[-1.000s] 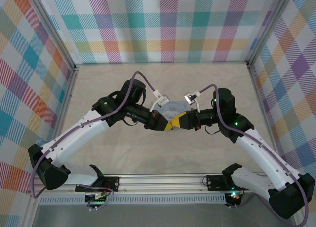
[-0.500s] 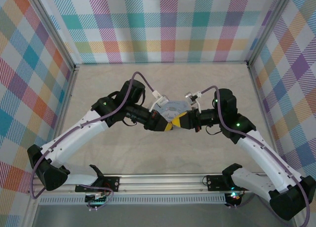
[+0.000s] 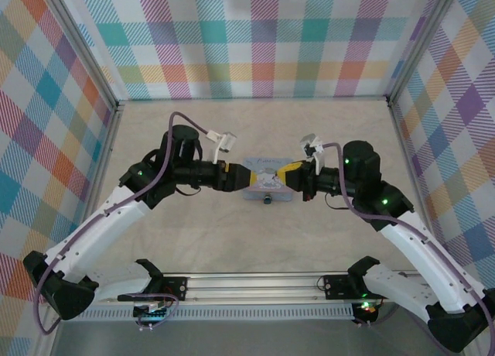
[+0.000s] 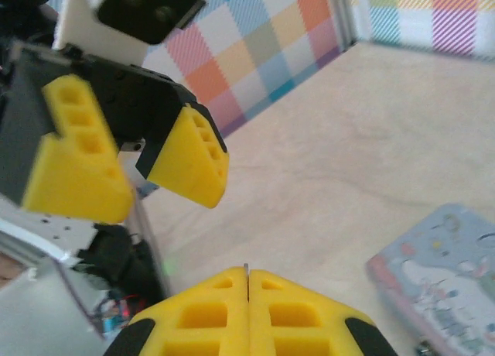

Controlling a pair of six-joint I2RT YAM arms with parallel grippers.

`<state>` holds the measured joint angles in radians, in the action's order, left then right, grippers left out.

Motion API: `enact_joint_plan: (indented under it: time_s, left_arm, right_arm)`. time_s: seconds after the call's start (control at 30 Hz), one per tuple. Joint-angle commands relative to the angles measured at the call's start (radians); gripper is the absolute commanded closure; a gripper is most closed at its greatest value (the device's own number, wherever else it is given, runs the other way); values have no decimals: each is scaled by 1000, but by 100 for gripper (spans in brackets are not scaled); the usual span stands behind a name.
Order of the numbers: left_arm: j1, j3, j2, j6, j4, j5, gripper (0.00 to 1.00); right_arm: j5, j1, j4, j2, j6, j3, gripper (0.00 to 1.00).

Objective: Unlock a padlock with a key

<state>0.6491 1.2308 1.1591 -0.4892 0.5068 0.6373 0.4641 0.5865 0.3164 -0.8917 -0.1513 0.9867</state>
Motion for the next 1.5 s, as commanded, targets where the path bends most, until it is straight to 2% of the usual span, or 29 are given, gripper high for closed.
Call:
enact_joint_plan:
  time_s: [0.0, 0.03, 0.27, 0.5, 0.63, 0.93, 1.17, 1.4, 1.47]
  left_arm:
    - [-44, -23, 40, -246, -114, -21, 31]
    - [-49, -24, 51, -288, -132, -10, 28]
    - [-74, -26, 66, -548, -316, 70, 23]
    - [-69, -60, 56, -727, -459, 123, 25]
    - [-58, -57, 53, -738, -453, 129, 30]
    - [-34, -52, 69, -765, -482, 153, 50]
    - [-25, -37, 74, -769, -491, 165, 49]
    - [-25, -32, 76, -760, -490, 172, 72]
    - [-25, -30, 79, -752, -478, 173, 76]
  right_arm:
    - [-272, 80, -44, 1, 237, 50, 100]
    - [-301, 95, -60, -9, 284, 61, 100]
    - [-361, 150, -174, -19, 437, 64, 100]
    - [-429, 233, -195, -43, 534, 63, 100]
    - [-487, 281, -256, -35, 563, 36, 100]
    - [-542, 324, -301, -62, 612, 25, 100]
    - [-560, 341, -326, -82, 638, 13, 100]
    - [-575, 355, -336, -71, 656, -18, 100]
    - [-572, 356, -333, -58, 652, -30, 100]
